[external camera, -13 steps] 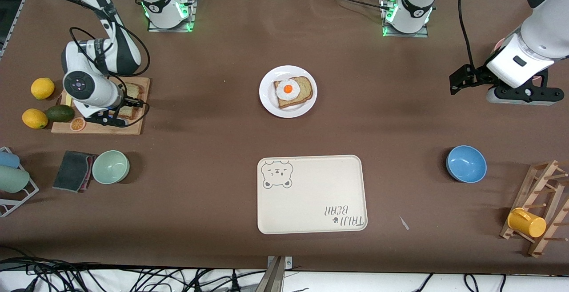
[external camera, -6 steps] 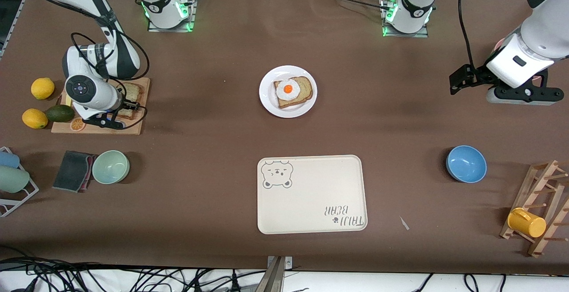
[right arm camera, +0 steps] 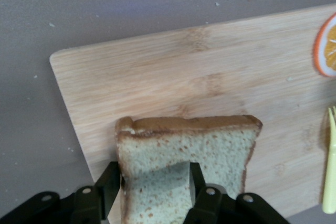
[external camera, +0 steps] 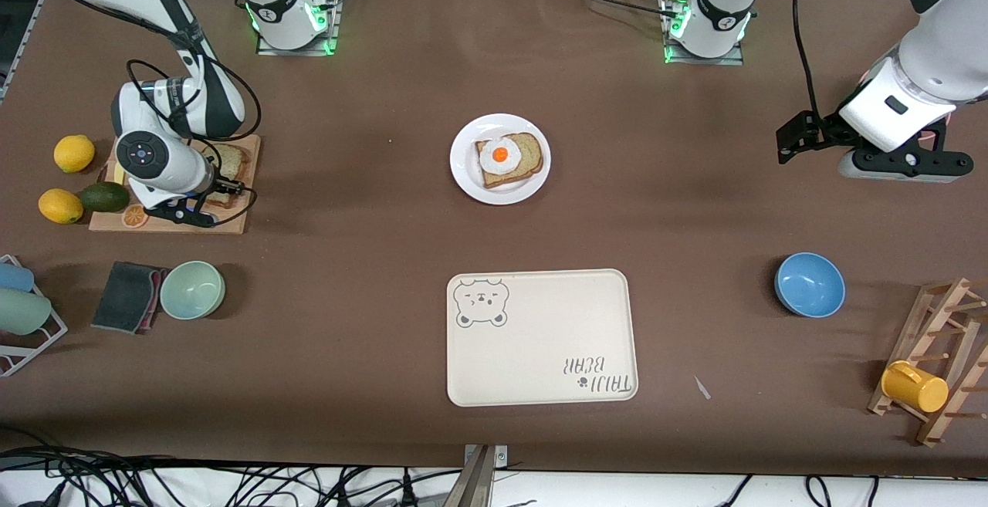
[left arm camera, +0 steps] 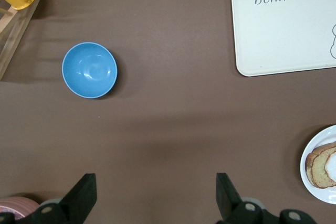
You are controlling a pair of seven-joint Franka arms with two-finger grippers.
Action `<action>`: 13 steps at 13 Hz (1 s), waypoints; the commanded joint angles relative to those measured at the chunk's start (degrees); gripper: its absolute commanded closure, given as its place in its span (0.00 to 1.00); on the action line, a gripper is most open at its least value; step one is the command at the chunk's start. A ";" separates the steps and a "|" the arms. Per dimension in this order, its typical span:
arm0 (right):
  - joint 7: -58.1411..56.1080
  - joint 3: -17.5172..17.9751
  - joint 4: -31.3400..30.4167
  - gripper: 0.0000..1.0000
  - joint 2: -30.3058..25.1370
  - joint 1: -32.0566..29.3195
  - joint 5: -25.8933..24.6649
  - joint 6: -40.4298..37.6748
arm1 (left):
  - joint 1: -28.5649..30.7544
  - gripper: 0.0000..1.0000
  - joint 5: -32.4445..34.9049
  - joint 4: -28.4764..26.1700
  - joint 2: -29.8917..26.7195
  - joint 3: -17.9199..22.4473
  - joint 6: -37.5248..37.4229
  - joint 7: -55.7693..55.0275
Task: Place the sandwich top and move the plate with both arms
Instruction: 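Close the right gripper on the bread slice's edge and lift it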
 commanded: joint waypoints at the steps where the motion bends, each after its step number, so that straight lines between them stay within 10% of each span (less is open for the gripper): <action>1: 1.08 0.13 -0.05 0.44 0.98 -0.37 -0.93 1.31 | 0.11 0.00 -1.56 1.96 0.88 -0.07 -1.28 -0.30; 6: 1.51 0.22 -0.14 1.00 -1.21 -0.28 -0.93 -1.49 | 0.11 0.00 -1.56 1.96 0.87 -0.07 -1.28 -0.30; 13: 2.73 5.83 0.99 1.00 -8.23 -0.28 2.65 -13.78 | 0.02 0.00 -1.56 1.96 0.88 -0.07 -1.28 -0.30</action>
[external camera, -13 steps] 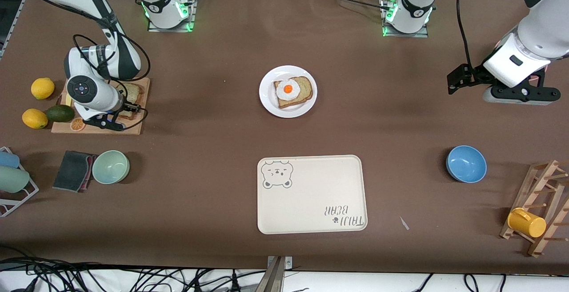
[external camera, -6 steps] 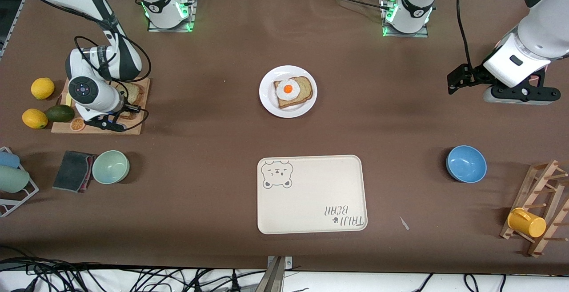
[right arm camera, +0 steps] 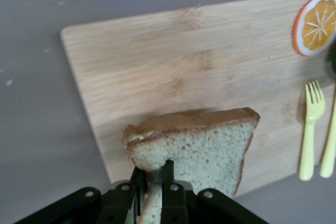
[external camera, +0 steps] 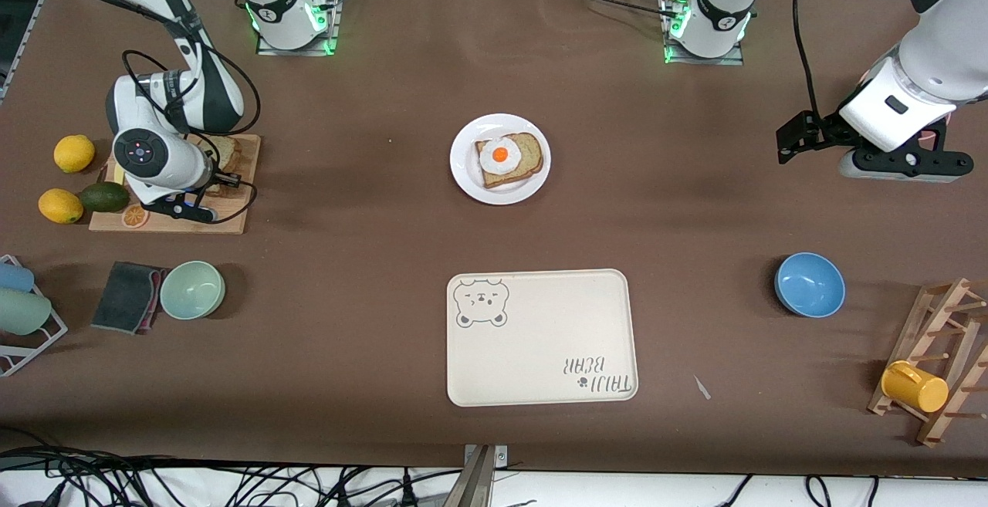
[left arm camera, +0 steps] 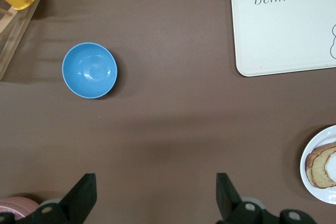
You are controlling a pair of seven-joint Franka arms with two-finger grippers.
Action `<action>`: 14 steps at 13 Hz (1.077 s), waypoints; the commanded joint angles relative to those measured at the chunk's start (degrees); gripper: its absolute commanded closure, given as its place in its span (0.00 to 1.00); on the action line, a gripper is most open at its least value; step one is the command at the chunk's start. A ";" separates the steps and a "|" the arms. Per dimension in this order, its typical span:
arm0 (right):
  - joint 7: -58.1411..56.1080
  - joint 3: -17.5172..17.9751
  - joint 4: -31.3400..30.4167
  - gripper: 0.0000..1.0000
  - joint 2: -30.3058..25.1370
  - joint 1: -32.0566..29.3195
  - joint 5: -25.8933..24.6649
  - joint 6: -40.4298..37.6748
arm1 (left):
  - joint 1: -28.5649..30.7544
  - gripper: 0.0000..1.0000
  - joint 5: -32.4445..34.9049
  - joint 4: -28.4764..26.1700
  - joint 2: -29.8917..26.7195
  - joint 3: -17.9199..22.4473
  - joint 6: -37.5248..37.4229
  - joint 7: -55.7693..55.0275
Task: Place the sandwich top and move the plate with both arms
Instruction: 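Close the right gripper on the bread slice's edge and lift it, then carry the bread slice with the right gripper over the egg plate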
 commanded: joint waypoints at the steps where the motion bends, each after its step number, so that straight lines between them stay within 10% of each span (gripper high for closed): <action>1: 2.97 5.93 1.39 1.00 -4.39 -0.25 5.57 -7.00 | 0.03 0.00 -1.56 1.91 0.88 -0.07 -1.28 -0.30; 6: 16.92 15.88 19.57 1.00 -1.78 1.07 20.96 -24.42 | 0.03 0.00 -1.56 1.91 0.88 -0.07 -1.28 -0.30; 14: 51.90 16.24 35.75 1.00 9.91 15.48 28.45 -20.40 | 0.03 0.00 -1.56 1.91 0.79 -0.07 -1.28 -0.30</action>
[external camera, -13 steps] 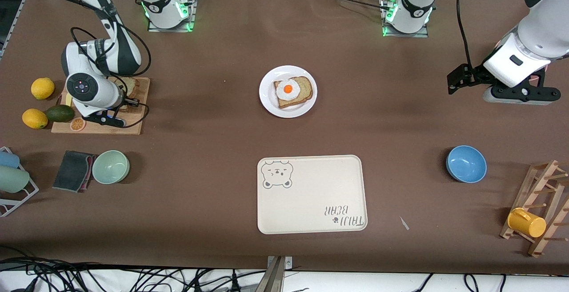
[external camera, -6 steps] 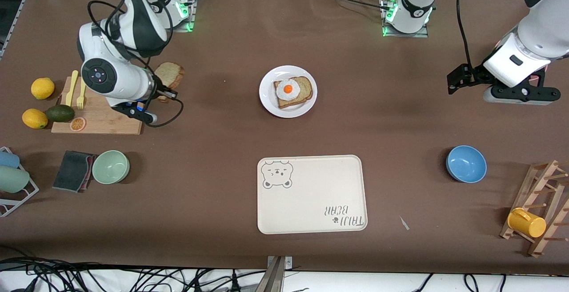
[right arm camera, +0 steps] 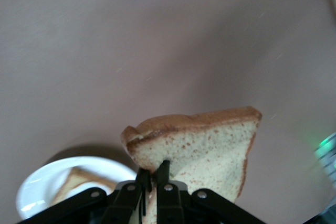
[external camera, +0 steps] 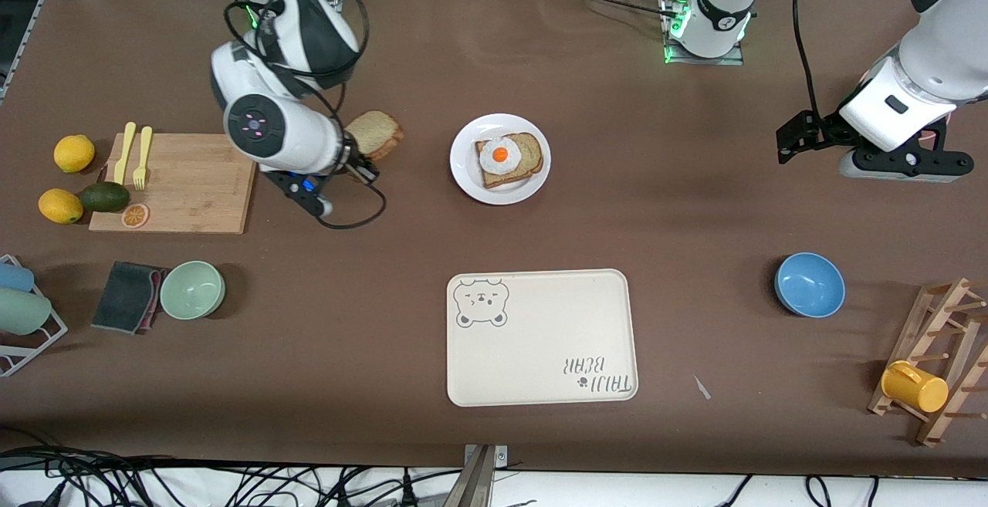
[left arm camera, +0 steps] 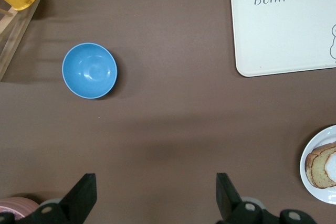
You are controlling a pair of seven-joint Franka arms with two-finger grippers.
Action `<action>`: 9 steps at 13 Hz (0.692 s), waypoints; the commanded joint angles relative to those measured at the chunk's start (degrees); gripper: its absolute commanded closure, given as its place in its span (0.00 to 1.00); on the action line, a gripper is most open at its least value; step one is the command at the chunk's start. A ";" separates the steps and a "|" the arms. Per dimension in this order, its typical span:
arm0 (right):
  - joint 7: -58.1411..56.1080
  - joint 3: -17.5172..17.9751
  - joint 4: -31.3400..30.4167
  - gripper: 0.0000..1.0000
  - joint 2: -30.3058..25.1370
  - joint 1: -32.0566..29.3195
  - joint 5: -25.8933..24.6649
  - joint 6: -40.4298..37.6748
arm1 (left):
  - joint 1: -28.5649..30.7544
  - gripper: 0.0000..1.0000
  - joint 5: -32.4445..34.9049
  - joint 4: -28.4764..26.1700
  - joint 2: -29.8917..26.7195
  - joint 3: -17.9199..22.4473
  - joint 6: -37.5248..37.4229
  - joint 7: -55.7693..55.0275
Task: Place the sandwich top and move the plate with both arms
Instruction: 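Carry the bread slice with the right gripper over the egg plate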
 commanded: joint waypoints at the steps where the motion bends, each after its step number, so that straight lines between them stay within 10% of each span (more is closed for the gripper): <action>1: 8.57 -0.30 7.90 1.00 6.41 2.78 2.93 0.99 | 0.05 0.00 -1.56 1.85 0.79 -0.05 -1.28 -0.30; 9: 23.77 -0.30 15.99 1.00 16.70 11.12 12.43 11.55 | 0.13 0.00 -1.64 1.76 0.79 -0.05 -2.16 0.05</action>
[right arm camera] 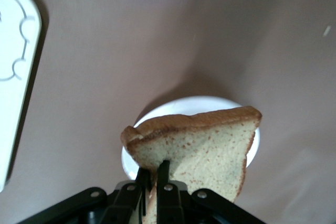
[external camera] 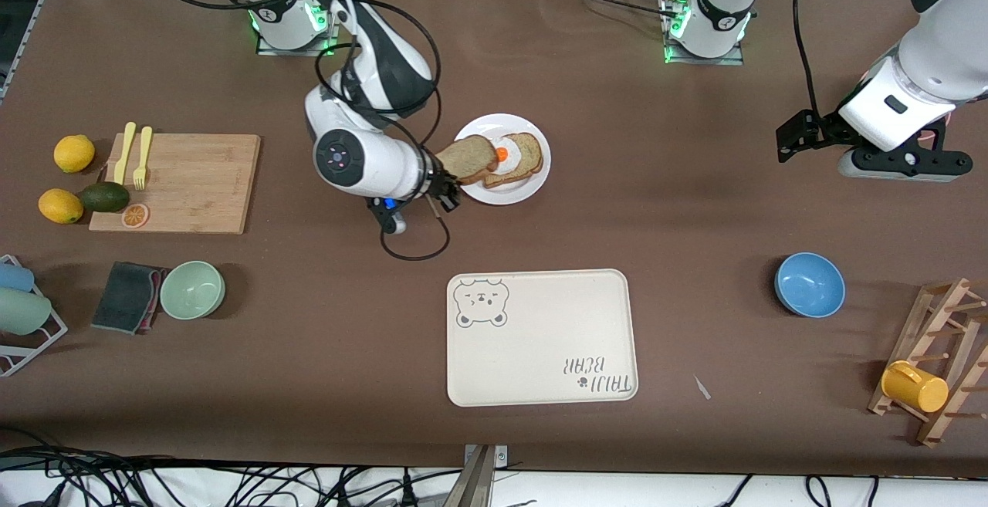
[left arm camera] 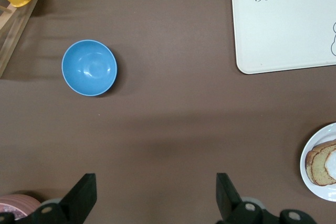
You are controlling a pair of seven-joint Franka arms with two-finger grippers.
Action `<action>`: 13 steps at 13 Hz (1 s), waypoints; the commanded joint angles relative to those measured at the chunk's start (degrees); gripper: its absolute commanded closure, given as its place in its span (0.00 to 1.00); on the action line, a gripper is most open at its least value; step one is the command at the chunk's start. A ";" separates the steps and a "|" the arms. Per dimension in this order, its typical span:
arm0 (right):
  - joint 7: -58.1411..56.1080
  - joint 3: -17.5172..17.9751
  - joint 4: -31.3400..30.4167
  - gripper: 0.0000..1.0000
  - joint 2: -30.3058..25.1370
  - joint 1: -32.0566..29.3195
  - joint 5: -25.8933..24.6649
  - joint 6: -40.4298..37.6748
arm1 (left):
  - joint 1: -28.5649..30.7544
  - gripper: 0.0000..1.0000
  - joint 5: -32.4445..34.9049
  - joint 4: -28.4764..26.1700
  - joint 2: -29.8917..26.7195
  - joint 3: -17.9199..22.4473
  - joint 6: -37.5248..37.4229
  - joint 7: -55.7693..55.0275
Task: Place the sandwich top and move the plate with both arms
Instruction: 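Carry the bread slice with the right gripper over the egg plate, then lower the bread slice onto the egg and open the right gripper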
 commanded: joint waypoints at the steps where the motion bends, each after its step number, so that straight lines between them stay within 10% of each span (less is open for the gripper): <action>1: 7.21 -0.28 5.13 1.00 3.51 2.70 1.33 -0.98 | 0.13 0.00 -1.56 1.73 0.78 -0.05 -1.54 0.05; 13: 19.27 -0.55 4.95 1.00 8.60 7.53 -0.86 -0.72 | 0.04 0.00 -1.56 1.73 0.78 -0.05 -1.54 -0.21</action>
